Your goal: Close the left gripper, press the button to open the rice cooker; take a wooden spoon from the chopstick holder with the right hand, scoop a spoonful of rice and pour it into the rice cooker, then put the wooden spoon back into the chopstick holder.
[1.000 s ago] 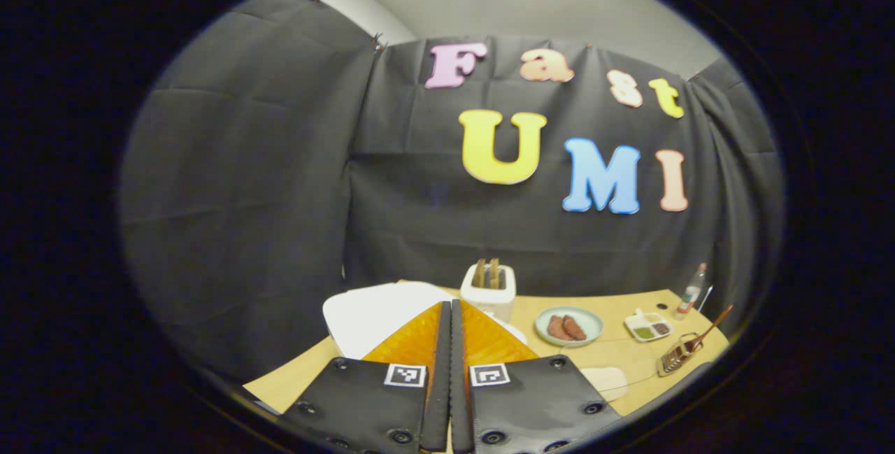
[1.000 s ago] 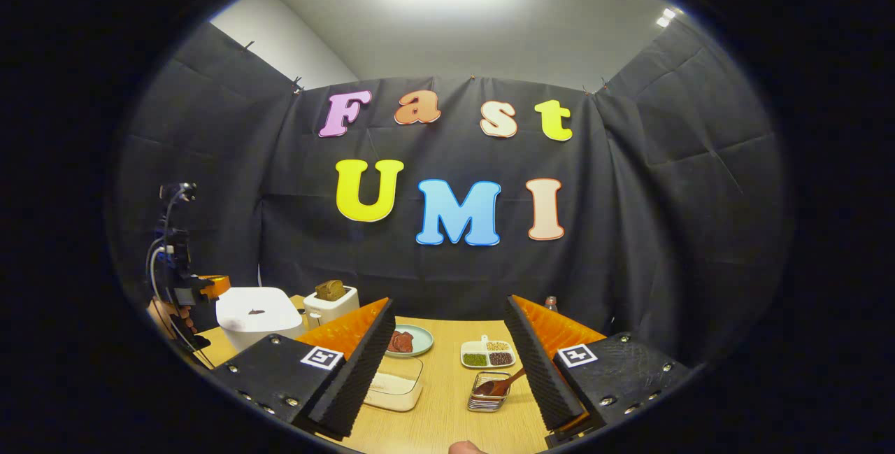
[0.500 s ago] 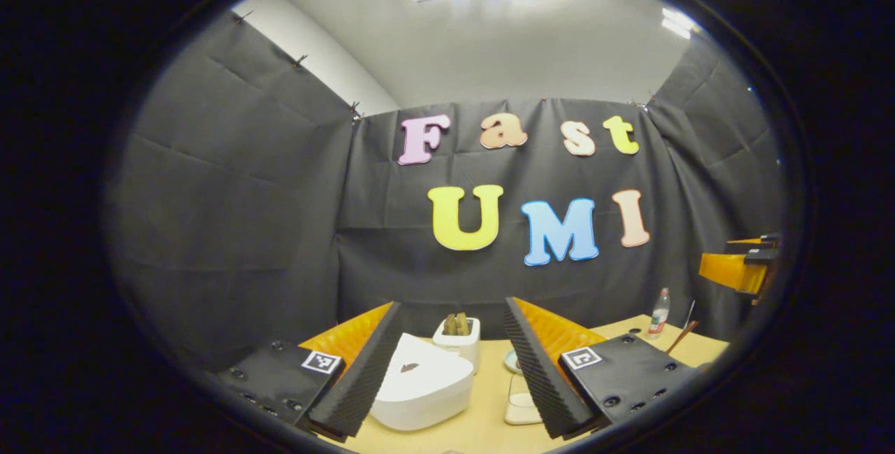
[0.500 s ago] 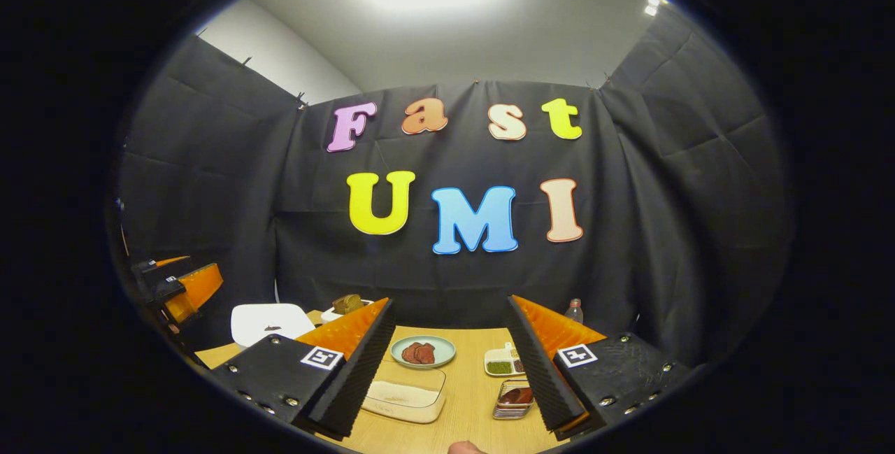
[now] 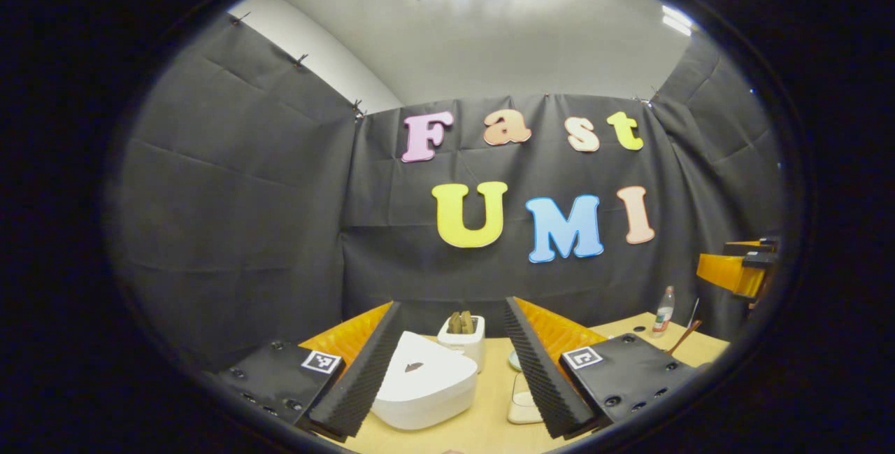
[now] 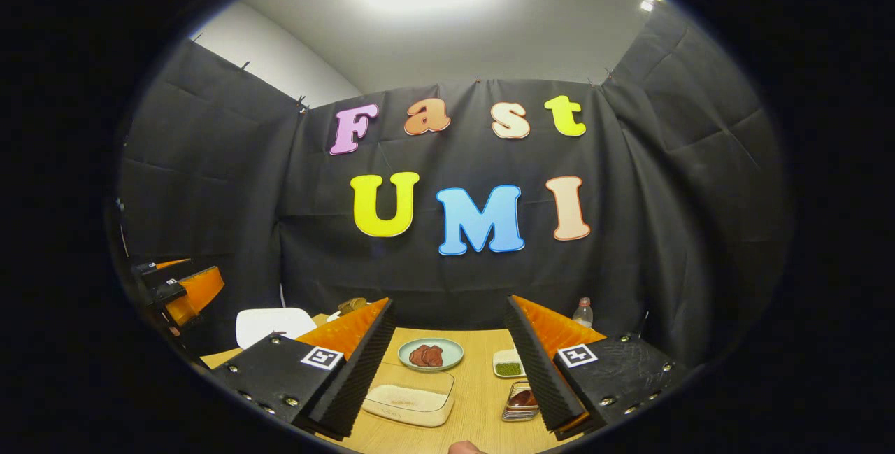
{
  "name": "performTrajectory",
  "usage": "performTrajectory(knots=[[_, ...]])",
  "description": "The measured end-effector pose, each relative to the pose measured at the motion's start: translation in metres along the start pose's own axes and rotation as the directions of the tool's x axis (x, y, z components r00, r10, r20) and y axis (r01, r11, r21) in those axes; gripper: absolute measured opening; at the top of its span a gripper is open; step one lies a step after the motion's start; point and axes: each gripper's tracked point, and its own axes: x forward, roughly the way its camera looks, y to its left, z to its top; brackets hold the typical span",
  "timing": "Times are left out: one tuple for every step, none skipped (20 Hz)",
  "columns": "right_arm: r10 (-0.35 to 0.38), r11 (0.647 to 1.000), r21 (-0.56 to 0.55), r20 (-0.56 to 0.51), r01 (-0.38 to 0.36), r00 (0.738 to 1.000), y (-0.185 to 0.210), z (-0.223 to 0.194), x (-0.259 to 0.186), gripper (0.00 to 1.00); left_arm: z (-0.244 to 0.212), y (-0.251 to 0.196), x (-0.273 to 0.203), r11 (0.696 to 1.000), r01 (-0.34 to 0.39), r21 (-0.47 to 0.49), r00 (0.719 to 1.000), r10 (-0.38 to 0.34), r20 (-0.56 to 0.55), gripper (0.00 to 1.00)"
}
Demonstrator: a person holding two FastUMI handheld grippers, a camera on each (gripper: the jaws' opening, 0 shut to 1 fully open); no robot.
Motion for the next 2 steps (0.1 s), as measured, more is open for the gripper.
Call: performTrajectory(knots=[[-0.002,1.000,0.002,-0.001,0.002,1.000,0.0008,-0.0014,0.0005,0.95,0.0009,-0.0002,0.0009,1.000,0.001,0.004,1.000,-0.001,0.003,0.95],[-0.001,1.000,0.003,-0.003,0.001,1.000,0.0014,-0.0020,0.0009,0.96,-0.0002,0.0005,0.0005,1.000,0.001,0.007,1.000,-0.001,0.003,0.95]])
